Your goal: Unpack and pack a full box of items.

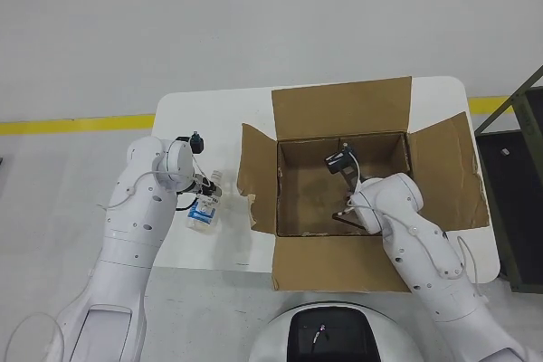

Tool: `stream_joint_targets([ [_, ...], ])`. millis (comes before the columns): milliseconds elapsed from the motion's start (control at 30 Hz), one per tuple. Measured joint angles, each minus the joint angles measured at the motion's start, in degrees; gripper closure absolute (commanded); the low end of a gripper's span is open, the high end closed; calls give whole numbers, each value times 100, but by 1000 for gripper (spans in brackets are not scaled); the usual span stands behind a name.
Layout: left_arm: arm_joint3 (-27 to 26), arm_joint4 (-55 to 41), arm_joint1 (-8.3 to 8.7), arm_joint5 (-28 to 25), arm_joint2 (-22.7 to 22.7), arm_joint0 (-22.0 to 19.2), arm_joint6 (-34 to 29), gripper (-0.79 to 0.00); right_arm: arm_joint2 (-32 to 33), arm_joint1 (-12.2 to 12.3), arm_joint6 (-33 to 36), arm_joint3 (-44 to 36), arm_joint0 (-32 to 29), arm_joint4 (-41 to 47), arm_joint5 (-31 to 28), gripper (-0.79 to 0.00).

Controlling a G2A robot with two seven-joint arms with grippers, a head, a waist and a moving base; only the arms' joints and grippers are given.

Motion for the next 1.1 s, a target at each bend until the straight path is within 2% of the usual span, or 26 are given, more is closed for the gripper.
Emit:
stream_joint_targets([
  [267,0,0,0,0,0,0,0,-785,11,-14,-44,23,-18,104,-26,-369],
  [500,0,0,0,0,0,0,0,-785,87,-19,-194,294,3,120,67,-357],
  [1100,0,0,0,0,0,0,0,-785,151,-33,-239,384,-11,166,102,-339],
])
